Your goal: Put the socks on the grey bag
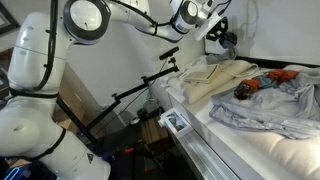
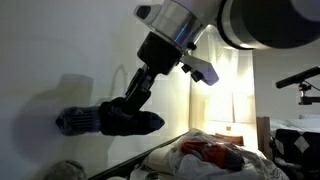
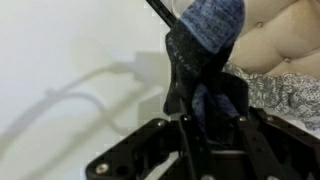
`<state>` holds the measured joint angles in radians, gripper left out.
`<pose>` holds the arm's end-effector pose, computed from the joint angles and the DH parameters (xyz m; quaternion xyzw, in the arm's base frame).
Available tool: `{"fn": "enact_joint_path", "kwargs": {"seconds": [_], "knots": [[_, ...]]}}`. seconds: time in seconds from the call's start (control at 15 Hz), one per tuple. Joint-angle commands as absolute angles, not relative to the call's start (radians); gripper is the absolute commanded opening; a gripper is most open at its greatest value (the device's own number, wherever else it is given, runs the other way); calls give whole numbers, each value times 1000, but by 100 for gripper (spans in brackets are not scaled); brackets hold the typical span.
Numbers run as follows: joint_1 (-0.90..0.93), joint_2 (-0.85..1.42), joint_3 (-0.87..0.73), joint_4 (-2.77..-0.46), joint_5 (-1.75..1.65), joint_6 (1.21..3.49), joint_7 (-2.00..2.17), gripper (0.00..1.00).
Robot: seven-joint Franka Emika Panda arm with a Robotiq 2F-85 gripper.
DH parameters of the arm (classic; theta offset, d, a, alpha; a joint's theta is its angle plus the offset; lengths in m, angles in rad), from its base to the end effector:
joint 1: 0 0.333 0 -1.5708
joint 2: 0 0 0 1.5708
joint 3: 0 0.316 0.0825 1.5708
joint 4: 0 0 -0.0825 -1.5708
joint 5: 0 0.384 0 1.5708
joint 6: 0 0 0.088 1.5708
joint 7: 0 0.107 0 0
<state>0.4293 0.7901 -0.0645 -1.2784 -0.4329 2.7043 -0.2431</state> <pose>0.7288 0.3108 0.3495 0.8286 0.4402 0.3132 0.1468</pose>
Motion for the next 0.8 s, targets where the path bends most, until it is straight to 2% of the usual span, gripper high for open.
{"fn": "enact_joint_path", "kwargs": {"seconds": [0.0, 0.07, 0.13, 0.73], "knots": [[416, 793, -45, -1271, -454, 2697, -232, 15], [416, 792, -45, -1271, -454, 2697, -232, 15], [416, 792, -45, -1271, -454, 2697, -232, 4], [451, 682, -249, -1568, -551, 2982, -5, 4]]}}
